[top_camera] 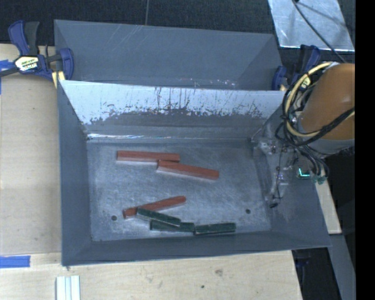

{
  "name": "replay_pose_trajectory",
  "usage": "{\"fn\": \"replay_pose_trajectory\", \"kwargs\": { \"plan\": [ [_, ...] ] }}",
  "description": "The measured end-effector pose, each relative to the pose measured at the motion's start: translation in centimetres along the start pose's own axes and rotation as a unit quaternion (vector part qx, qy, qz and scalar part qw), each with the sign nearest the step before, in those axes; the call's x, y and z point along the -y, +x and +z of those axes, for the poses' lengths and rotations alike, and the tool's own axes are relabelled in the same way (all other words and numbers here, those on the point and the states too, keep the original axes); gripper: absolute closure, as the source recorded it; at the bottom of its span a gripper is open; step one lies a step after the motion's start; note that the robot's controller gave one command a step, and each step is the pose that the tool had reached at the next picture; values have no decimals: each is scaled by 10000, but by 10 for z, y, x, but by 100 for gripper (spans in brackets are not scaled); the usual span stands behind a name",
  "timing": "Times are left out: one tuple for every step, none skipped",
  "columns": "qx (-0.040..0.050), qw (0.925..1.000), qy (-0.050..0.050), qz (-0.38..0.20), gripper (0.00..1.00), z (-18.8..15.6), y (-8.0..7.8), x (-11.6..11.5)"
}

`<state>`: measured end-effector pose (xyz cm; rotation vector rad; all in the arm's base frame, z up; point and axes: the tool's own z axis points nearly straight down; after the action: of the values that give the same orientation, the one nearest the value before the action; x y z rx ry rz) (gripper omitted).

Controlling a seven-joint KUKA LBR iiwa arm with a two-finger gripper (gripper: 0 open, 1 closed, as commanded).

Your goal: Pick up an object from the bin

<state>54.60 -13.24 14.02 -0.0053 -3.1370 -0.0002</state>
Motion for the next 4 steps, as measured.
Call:
{"fn": "replay_pose_trajectory", "kwargs": {
  "plan": [
    [49,9987,3,-502,0,5,-42,-49],
    [20,9963,-9,-856,0,73,-53,-101],
    [50,9965,4,-839,100,69,-54,-98],
    [87,9939,12,-1102,100,-91,-36,-115]
  ]
}}
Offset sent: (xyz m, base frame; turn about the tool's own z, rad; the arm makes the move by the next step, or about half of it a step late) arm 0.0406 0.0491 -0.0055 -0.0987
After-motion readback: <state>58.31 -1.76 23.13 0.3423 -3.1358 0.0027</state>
